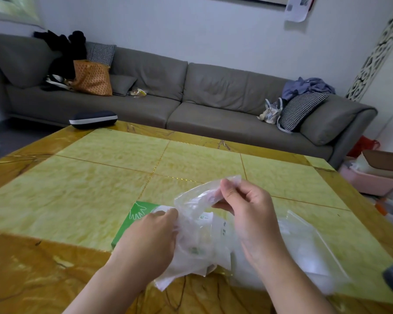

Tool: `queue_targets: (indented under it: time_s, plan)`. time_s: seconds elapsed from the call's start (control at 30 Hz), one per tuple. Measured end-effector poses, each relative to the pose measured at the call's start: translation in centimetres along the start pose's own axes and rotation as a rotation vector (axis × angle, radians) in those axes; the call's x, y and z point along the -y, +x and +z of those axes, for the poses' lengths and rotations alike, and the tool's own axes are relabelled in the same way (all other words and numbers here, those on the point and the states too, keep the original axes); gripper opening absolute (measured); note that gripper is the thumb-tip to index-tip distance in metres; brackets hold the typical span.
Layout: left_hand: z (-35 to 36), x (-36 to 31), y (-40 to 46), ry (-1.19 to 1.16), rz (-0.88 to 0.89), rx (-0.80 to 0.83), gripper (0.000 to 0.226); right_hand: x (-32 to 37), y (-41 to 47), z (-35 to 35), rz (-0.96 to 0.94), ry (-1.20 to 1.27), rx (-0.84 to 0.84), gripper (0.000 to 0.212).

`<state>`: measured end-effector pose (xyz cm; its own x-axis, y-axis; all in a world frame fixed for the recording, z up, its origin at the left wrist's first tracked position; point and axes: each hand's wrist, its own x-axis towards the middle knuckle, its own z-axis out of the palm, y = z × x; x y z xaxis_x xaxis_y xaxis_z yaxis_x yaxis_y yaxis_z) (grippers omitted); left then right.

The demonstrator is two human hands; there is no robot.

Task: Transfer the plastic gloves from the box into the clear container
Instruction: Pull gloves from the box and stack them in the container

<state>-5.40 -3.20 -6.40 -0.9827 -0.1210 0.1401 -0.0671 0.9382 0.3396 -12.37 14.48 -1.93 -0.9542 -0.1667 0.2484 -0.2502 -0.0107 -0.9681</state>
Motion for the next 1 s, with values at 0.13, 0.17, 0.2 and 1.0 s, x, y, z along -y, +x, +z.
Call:
queue_targets:
  time_s: [0.13,0.17,0.2,1.0]
  plan:
    - [0.3,-0.3,0.1,0.051,-0.007,0.013,0.005,1.2,0.4,-0.9,-0.058,0.218,-0.007,0.029]
    - [0.4,-0.2,0.1,0.058,-0.009,0.002,0.005,1.6,0.6,-1.4,-0.068,0.287,-0.018,0.029]
    - [0.3,-0.2,0.1,0.058,-0.026,-0.008,0.005,2.0,0.7,-2.0,-0.071,0.343,-0.035,0.031]
    - [-5.2,-8.4,-0.3,-0.944,-0.117,-0.032,0.016,2.2,-1.2,-10.7,0.112,0.097,0.176,0.042]
